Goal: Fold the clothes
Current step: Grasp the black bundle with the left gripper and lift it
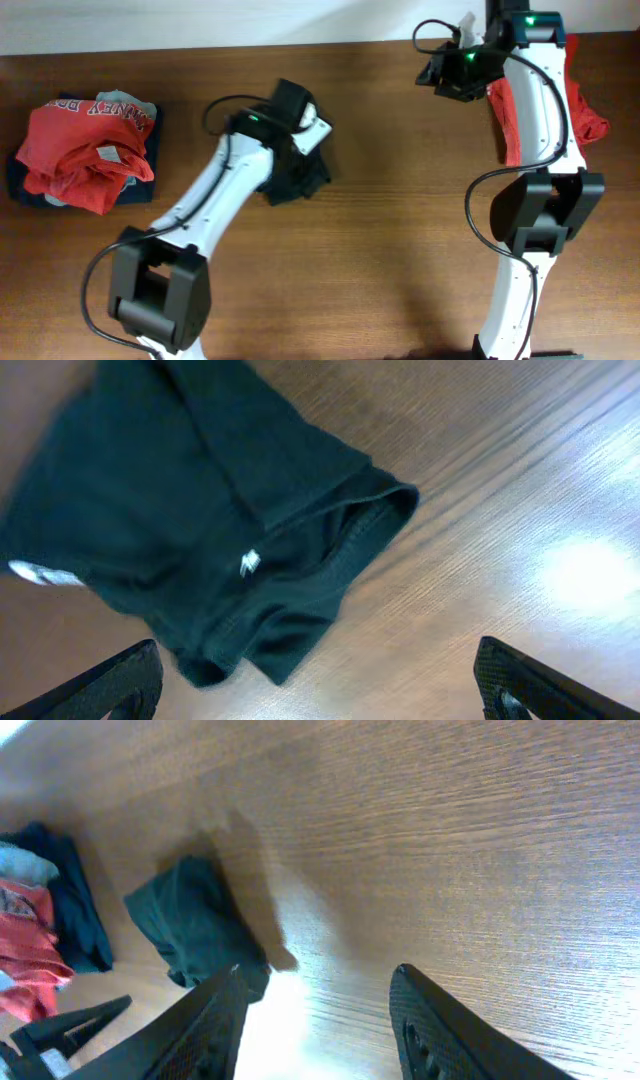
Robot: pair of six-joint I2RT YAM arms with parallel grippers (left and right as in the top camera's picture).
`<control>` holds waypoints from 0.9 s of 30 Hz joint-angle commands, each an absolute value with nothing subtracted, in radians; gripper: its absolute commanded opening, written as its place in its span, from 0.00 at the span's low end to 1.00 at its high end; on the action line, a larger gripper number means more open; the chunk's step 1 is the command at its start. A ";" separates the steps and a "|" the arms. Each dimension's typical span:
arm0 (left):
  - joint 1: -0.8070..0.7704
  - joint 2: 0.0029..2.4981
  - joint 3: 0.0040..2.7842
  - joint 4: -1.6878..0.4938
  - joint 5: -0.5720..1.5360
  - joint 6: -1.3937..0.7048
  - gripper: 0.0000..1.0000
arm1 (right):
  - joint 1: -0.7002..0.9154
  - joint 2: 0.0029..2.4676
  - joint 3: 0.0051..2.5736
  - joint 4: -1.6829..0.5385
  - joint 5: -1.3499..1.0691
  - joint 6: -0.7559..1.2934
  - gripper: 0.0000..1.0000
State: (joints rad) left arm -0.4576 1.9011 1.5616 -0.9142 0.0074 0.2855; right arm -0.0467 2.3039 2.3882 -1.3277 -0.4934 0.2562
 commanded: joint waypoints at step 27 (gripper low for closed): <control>-0.484 1.993 1.308 -0.635 -0.131 0.781 0.85 | -0.033 2.286 2.407 -1.324 -0.459 0.214 0.52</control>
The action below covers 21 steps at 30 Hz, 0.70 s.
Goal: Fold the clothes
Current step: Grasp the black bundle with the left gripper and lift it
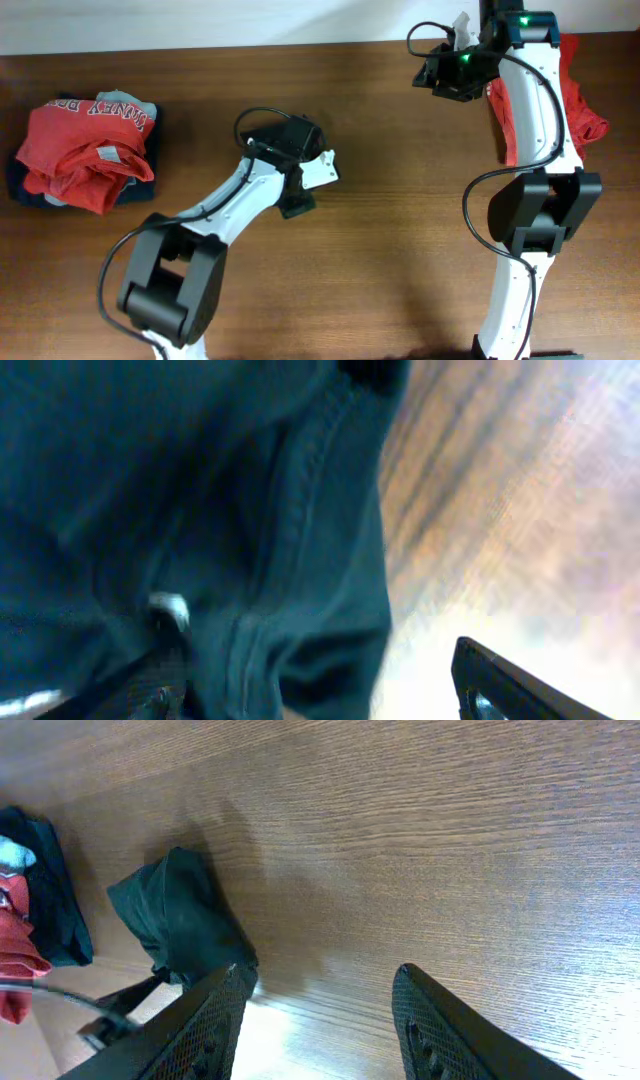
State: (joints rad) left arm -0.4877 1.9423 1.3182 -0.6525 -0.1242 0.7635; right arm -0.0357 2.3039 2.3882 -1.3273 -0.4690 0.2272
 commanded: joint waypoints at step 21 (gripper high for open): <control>-0.482 2.104 1.308 -0.453 -0.234 0.780 0.01 | -0.033 2.286 2.407 -1.324 -0.451 0.213 0.52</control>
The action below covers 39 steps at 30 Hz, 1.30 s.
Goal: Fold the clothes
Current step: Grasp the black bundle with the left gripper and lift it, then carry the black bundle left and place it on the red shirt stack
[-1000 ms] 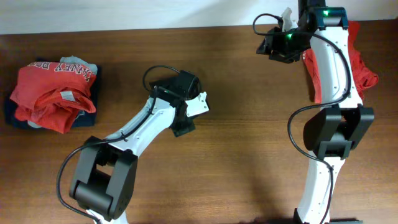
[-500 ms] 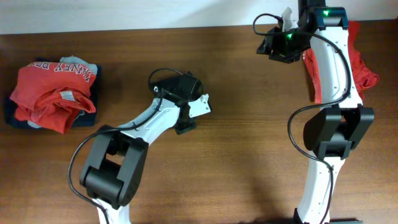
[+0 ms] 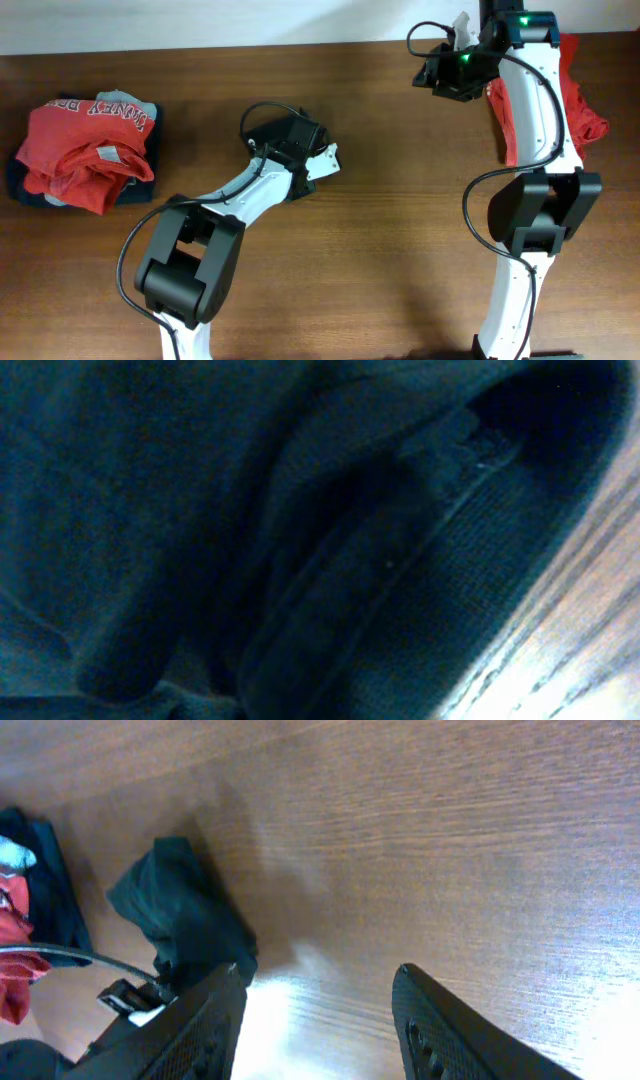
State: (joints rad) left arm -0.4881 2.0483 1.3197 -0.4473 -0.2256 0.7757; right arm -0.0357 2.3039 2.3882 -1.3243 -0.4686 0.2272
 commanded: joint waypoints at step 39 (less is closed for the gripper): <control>-0.147 1.509 1.387 -0.375 -0.524 1.442 0.00 | -0.033 2.286 2.407 -1.316 -0.437 0.214 0.52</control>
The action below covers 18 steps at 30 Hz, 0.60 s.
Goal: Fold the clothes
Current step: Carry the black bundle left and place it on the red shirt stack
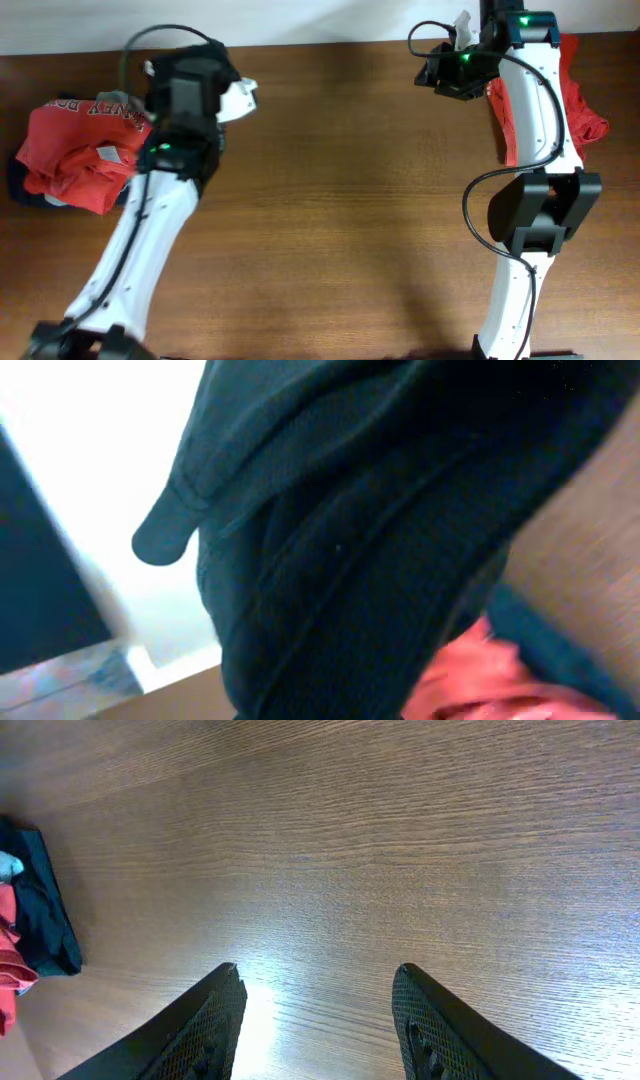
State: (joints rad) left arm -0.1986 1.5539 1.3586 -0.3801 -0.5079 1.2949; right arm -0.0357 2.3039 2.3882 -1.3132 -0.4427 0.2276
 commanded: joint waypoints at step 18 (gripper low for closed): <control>0.316 1.541 1.386 -0.364 -0.068 1.698 0.00 | -0.032 2.286 2.407 -1.347 -0.437 0.218 0.52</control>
